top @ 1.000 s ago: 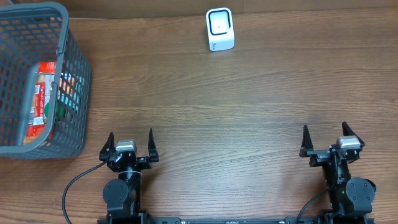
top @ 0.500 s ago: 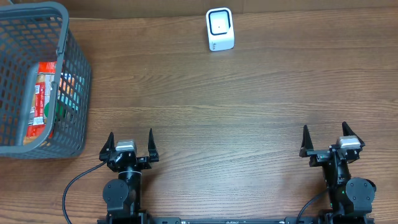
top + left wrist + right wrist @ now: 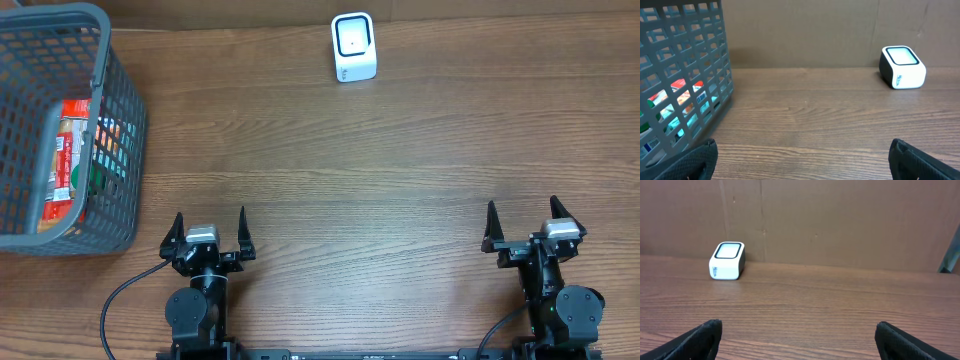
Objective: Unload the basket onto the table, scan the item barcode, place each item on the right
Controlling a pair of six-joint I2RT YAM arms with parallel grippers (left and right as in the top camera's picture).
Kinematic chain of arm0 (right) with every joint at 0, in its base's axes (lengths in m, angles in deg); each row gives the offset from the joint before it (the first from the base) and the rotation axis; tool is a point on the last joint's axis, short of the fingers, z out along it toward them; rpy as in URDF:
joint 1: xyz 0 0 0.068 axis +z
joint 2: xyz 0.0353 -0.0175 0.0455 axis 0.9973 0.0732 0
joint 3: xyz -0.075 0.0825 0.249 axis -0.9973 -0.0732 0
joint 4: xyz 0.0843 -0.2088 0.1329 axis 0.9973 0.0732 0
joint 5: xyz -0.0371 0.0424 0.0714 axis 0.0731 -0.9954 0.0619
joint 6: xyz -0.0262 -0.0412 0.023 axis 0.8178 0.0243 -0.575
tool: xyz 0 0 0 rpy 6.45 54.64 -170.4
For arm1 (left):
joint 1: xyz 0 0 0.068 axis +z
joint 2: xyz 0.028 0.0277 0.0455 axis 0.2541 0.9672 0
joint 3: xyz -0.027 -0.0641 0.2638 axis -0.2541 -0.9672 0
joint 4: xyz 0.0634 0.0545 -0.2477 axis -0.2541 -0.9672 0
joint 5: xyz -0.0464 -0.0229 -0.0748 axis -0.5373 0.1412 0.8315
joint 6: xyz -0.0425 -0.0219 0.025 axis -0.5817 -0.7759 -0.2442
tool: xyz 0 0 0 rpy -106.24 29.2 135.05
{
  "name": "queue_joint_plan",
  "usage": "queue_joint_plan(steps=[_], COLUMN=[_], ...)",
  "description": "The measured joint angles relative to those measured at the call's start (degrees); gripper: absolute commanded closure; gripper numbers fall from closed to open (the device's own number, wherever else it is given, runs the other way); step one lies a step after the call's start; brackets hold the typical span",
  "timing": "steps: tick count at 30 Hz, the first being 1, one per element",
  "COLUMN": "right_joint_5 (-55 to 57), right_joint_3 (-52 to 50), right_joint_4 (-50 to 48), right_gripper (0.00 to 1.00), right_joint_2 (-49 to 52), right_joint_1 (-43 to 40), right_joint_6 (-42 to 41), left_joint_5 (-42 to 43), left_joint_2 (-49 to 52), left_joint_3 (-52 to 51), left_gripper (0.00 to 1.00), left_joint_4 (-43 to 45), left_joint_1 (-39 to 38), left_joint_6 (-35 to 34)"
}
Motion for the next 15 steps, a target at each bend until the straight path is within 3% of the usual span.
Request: queue_joint_plan(steps=[15], right_joint_5=[0.0], right_joint_3=[0.0], right_joint_4=[0.0], right_gripper=[0.0], right_joint_2=[0.0], right_joint_1=[0.0], right_joint_6=[0.0], left_joint_5=[0.02], left_joint_2=[0.0], left_joint_3=[0.0], left_gripper=[0.0], left_joint_4=[0.0], left_joint_1=[0.0], left_joint_6=[0.0])
